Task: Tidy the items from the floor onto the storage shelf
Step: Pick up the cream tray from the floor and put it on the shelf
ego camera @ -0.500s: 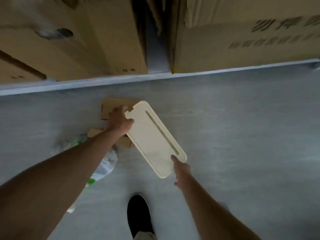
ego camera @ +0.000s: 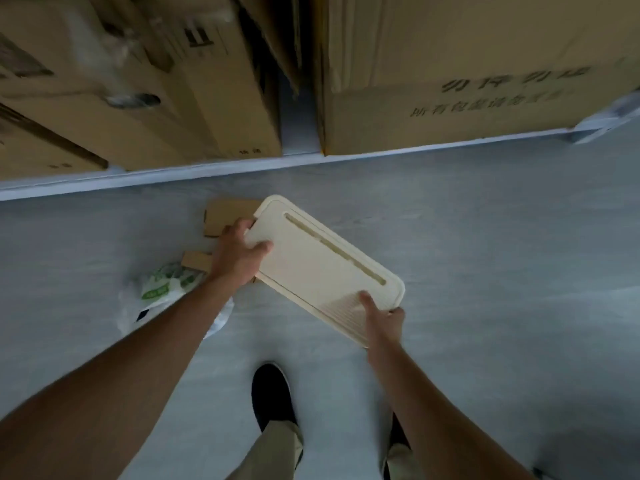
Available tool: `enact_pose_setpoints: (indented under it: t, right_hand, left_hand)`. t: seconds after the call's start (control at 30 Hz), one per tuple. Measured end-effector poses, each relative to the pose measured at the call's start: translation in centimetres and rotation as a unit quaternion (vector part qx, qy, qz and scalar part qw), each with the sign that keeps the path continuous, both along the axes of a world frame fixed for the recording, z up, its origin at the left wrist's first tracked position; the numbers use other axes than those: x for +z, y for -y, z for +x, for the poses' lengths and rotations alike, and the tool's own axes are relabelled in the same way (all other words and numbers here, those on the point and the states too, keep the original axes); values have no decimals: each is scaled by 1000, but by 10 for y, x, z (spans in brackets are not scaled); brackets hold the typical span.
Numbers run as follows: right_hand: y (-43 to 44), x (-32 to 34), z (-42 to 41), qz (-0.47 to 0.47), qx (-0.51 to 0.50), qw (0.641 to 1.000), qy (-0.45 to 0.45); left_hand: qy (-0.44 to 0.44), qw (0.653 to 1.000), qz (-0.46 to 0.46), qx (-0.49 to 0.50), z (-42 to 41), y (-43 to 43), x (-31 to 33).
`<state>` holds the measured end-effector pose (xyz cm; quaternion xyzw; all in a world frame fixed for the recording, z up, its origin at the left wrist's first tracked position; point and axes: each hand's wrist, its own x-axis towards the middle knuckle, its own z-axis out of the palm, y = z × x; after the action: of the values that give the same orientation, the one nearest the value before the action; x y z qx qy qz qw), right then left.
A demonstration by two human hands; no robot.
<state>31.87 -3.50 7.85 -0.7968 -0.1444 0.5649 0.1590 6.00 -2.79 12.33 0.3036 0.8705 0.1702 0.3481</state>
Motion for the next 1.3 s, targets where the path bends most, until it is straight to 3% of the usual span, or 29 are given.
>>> enact_pose_setpoints:
  t: [0.33,0.57,0.77,0.93,1.3]
  right_hand:
    - [-65,389,135,137,167,969,123]
    - [-115,567,199,251,232,929,144]
    - [-195,646,191,336,270,893,127]
    - [-277,675,147,352,312,872,133]
    - [-430,674,56,337,334,866,160]
  left_hand:
    - [71,985,88,130,144,14,367]
    - [100,971,185,115,200,-10,528]
    - [74,953,275,103,190,-62,598]
    - [86,938,308,137,155,-127,624]
    - [127,945,247,170,73,-282,606]
